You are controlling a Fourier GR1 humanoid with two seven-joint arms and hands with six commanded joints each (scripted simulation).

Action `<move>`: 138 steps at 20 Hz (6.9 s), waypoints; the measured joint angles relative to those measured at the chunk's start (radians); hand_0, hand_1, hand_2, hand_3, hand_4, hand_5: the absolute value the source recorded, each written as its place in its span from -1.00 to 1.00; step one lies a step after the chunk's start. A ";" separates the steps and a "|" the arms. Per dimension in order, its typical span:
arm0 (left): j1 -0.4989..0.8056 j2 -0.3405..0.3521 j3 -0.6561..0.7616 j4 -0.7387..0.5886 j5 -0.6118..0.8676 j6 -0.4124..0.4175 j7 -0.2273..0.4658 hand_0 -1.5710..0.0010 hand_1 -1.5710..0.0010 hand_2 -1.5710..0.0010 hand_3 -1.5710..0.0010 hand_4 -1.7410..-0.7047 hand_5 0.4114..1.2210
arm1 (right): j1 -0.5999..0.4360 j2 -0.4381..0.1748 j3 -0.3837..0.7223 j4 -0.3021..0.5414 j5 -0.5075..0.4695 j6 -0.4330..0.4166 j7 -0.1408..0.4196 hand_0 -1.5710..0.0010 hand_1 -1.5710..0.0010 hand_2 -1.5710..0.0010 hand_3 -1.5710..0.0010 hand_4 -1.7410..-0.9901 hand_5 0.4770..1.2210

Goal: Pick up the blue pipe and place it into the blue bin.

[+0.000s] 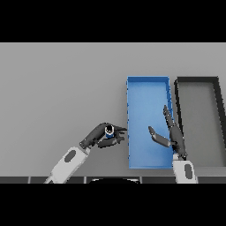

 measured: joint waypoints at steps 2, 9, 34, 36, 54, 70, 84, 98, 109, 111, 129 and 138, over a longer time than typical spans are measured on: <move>-0.020 0.006 0.002 -0.041 0.018 -0.016 0.000 -0.96 -0.96 -0.97 -0.84 -0.96 0.97 | -0.002 -0.008 -0.006 0.006 0.012 -0.009 -0.002 1.00 1.00 1.00 1.00 0.38 -0.59; -0.081 0.013 -0.012 -0.131 0.048 -0.039 0.139 -0.99 -0.99 -0.99 -0.84 -0.97 0.99 | -0.001 -0.008 -0.004 0.021 0.022 -0.008 -0.030 1.00 1.00 1.00 1.00 0.47 -0.58; -0.086 0.016 -0.022 -0.119 0.028 -0.056 0.166 -1.00 -1.00 -1.00 -0.83 -0.98 1.00 | -0.160 -0.230 0.111 -0.373 -0.373 0.305 0.274 1.00 1.00 1.00 1.00 0.18 -0.88; -0.095 0.009 -0.023 -0.097 0.012 -0.051 0.167 -1.00 -1.00 -1.00 -0.83 -0.98 1.00 | -0.218 -0.240 0.138 -0.375 -0.385 0.318 0.322 1.00 1.00 1.00 1.00 0.18 -0.87; -0.113 0.004 -0.005 -0.090 0.087 -0.128 0.168 -1.00 -0.99 -1.00 -0.78 -0.95 1.00 | -0.632 -0.078 0.310 -0.120 -0.381 0.420 0.480 0.93 0.89 0.85 0.94 0.26 -0.89; -0.112 0.025 -0.015 -0.090 0.019 -0.075 0.088 -0.93 -0.81 -0.92 0.35 -0.98 0.99 | -0.641 -0.008 0.348 -0.092 -0.345 0.442 0.432 -0.92 -0.93 -0.93 -0.90 -0.28 0.77; -0.151 0.051 -0.006 -0.069 -0.072 -0.158 0.165 0.83 0.86 0.86 0.94 0.71 -0.06 | -0.589 0.066 0.298 -0.137 -0.349 0.504 0.455 -1.00 -1.00 -1.00 -1.00 -0.32 0.99; -0.095 0.073 0.002 -0.096 -0.037 -0.127 0.255 0.99 0.99 0.99 1.00 0.68 -0.70 | -0.653 0.155 0.200 -0.148 -0.648 0.415 0.671 -1.00 -1.00 -1.00 -1.00 -0.34 1.00; -0.083 0.074 -0.007 -0.102 -0.035 -0.137 0.259 1.00 1.00 1.00 1.00 0.69 -0.82 | -1.083 -0.034 0.033 -0.046 -0.826 0.182 0.647 -1.00 -1.00 -1.00 -1.00 -0.35 1.00; -0.081 0.088 -0.002 -0.112 -0.035 -0.137 0.258 1.00 1.00 1.00 1.00 0.71 -0.82 | -1.130 -0.062 -0.021 0.017 -0.790 0.147 0.624 -1.00 -1.00 -1.00 -1.00 -0.35 1.00; -0.062 0.114 0.000 -0.141 -0.059 -0.120 0.272 1.00 1.00 1.00 1.00 0.76 -0.86 | -0.699 -0.205 -0.177 0.292 -0.534 0.032 0.713 -1.00 -1.00 -1.00 -1.00 -0.36 1.00; -0.054 0.111 -0.011 -0.155 -0.059 -0.118 0.291 1.00 1.00 1.00 1.00 0.76 -0.85 | -0.561 -0.422 0.213 0.343 -0.698 -0.197 0.713 -0.86 -0.76 -0.70 -0.03 -0.45 0.92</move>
